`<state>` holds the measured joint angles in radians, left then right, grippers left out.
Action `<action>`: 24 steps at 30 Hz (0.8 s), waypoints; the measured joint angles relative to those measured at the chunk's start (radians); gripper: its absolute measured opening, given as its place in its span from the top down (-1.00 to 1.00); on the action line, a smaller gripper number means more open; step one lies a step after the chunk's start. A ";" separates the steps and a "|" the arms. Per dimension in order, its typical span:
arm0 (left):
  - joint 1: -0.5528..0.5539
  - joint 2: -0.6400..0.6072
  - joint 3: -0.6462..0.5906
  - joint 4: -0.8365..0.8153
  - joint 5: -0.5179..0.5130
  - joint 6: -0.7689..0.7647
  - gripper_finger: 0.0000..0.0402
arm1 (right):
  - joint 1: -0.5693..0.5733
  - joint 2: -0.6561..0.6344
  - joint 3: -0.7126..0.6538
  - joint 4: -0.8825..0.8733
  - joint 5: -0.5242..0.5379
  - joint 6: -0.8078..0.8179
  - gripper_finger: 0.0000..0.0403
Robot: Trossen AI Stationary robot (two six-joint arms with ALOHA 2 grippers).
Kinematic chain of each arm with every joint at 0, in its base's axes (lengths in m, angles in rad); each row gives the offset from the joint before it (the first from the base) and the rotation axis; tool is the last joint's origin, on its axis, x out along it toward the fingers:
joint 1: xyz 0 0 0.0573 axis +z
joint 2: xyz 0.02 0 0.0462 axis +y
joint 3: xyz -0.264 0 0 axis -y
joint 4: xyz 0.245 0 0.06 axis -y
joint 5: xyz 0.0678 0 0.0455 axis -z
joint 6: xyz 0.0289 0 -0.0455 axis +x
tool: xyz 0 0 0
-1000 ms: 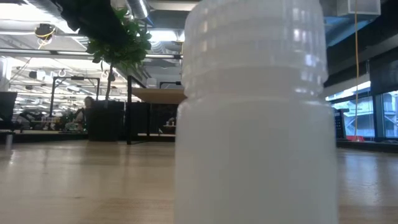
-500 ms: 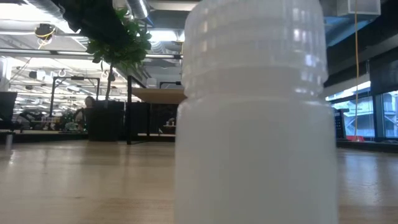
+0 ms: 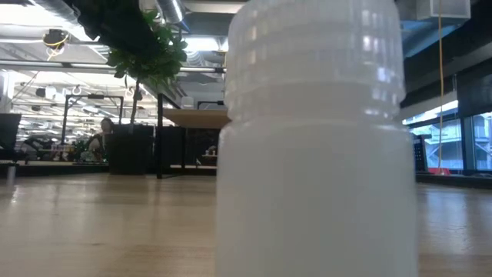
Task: Pick and place medicine bottles onto shelf by color
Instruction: Put the top left pink pill bottle on the shelf
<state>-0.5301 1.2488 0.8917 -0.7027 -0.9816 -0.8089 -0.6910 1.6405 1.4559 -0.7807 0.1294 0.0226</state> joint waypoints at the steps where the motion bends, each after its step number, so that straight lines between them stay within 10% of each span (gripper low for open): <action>1: 0.000 0.000 0.000 0.000 0.003 0.000 -0.41 | 0.000 0.000 0.000 -0.002 0.000 0.000 0.43; 24: 0.000 0.009 0.000 0.005 -0.108 -0.003 -0.41 | 0.000 0.000 -0.004 -0.024 -0.044 0.001 0.43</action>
<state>-0.5301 1.2578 0.8913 -0.6978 -1.0893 -0.8117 -0.6910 1.6405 1.4517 -0.8047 0.0855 0.0235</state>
